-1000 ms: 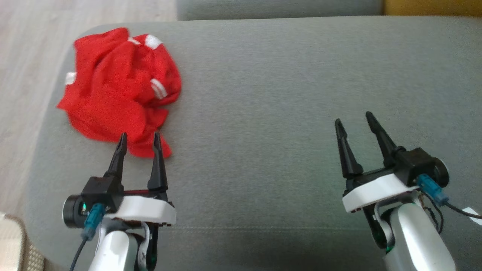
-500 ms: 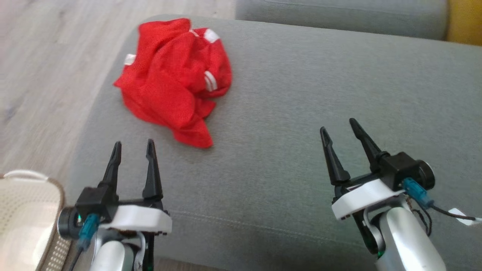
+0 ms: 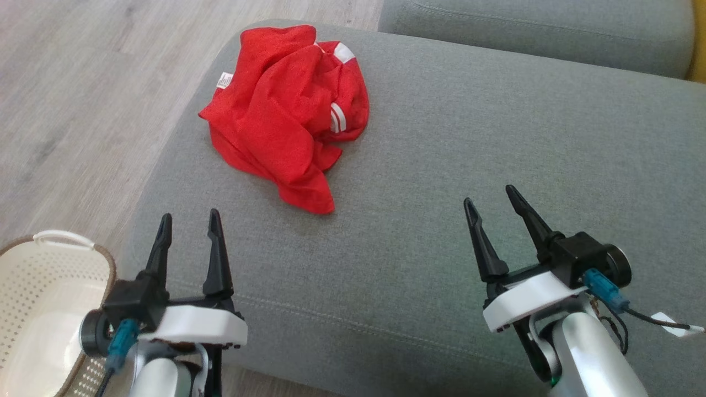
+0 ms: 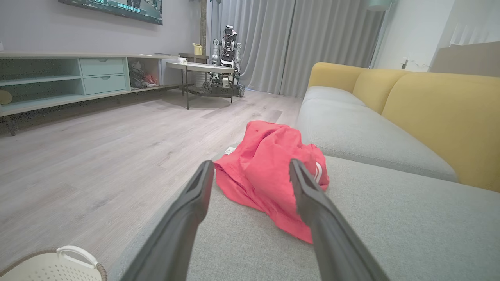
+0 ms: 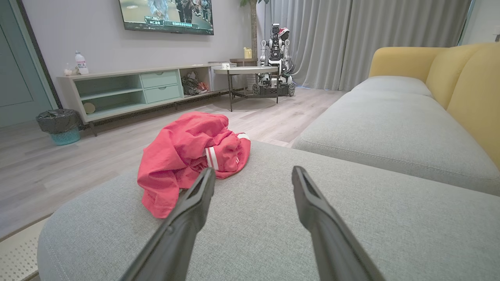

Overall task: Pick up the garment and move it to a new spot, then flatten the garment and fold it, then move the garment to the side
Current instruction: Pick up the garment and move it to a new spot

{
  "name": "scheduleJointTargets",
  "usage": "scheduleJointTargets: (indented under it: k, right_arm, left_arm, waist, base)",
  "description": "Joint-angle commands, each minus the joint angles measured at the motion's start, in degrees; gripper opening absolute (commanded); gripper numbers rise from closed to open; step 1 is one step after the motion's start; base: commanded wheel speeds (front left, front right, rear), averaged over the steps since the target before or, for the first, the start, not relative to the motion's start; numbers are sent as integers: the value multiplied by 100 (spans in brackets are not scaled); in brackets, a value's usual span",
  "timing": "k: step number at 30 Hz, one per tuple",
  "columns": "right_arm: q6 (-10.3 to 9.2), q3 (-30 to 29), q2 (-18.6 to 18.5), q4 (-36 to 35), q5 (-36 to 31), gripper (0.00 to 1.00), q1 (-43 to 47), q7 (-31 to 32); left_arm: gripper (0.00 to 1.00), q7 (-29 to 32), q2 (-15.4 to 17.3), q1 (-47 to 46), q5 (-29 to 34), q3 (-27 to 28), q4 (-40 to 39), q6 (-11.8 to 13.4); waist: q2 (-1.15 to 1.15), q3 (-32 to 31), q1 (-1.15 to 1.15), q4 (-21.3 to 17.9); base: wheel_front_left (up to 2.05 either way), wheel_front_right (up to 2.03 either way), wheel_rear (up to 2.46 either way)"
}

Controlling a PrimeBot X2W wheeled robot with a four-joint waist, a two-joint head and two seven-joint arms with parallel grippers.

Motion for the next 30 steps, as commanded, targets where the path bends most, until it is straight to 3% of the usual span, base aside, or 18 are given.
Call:
scheduleJointTargets:
  k: [1,10,18,23,30]
  right_arm:
    - [0,142,-25,-169,-20,100,-138,-52]
    - [0,-84,-25,-322,-216,100,-297,-52]
    - [0,-437,-25,-624,-586,100,-618,-52]
    - [0,-649,-25,-873,-779,100,-829,-52]
    - [0,-702,-25,-1147,-942,100,-979,-52]
  left_arm:
    - [100,-54,11,-144,-58,234,-183,-39]
    - [100,-54,11,-477,-395,487,-174,-242]
    - [100,-54,10,-1663,-440,974,265,-971]
    - [100,-46,196,-2835,-592,1208,1349,-1380]
    - [100,609,767,-4584,-815,1116,3105,-1559]
  waist:
    - [0,-2,0,-21]
    - [0,507,0,-262]
    - [0,1488,0,-635]
    - [0,2116,0,-820]
    - [0,2595,0,-1002]
  base:
    - [0,0,0]
    - [0,0,0]
    - [0,0,0]
    - [0,0,0]
    - [0,0,0]
